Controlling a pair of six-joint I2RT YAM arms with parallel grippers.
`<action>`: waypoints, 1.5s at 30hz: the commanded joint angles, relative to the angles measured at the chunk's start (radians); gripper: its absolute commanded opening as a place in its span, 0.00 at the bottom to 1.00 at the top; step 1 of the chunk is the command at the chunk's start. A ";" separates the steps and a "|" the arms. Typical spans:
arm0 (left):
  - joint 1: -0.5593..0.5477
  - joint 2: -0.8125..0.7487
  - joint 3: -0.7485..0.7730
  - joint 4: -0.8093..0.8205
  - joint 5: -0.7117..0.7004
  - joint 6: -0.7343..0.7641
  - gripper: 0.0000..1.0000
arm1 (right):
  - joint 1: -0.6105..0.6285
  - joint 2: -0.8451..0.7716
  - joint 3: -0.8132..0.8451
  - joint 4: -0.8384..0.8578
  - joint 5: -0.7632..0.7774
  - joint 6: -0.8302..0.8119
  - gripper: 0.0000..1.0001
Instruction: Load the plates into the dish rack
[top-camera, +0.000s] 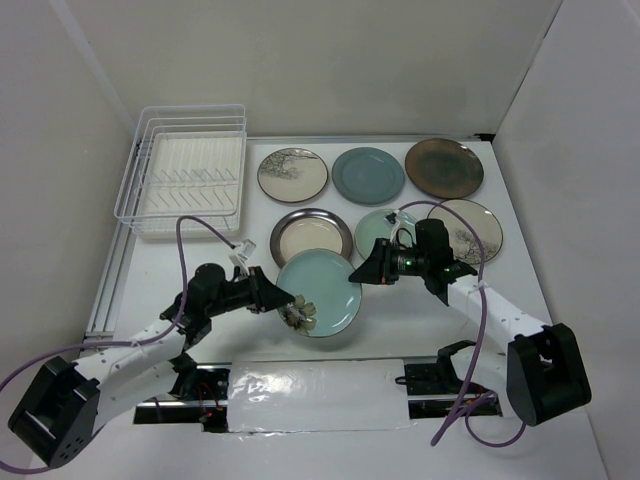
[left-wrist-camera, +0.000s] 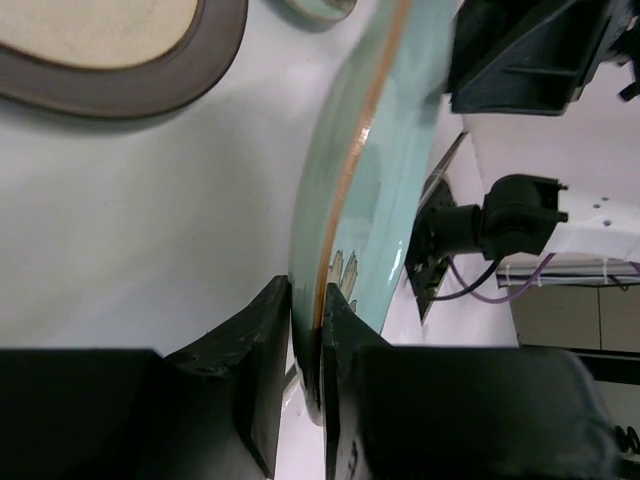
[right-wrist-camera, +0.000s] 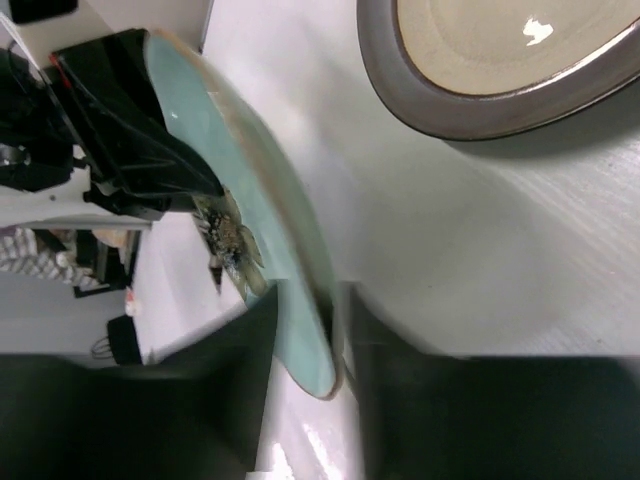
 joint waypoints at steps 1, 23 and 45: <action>-0.005 -0.060 0.070 -0.042 -0.004 0.021 0.00 | 0.004 -0.007 0.049 0.042 -0.012 0.007 0.49; 0.111 -0.050 0.874 -0.632 -0.714 0.669 0.00 | -0.099 -0.069 0.148 -0.193 0.076 -0.160 0.95; 0.875 0.443 0.959 0.042 -0.375 0.884 0.00 | -0.099 -0.007 0.038 -0.114 -0.035 -0.139 0.95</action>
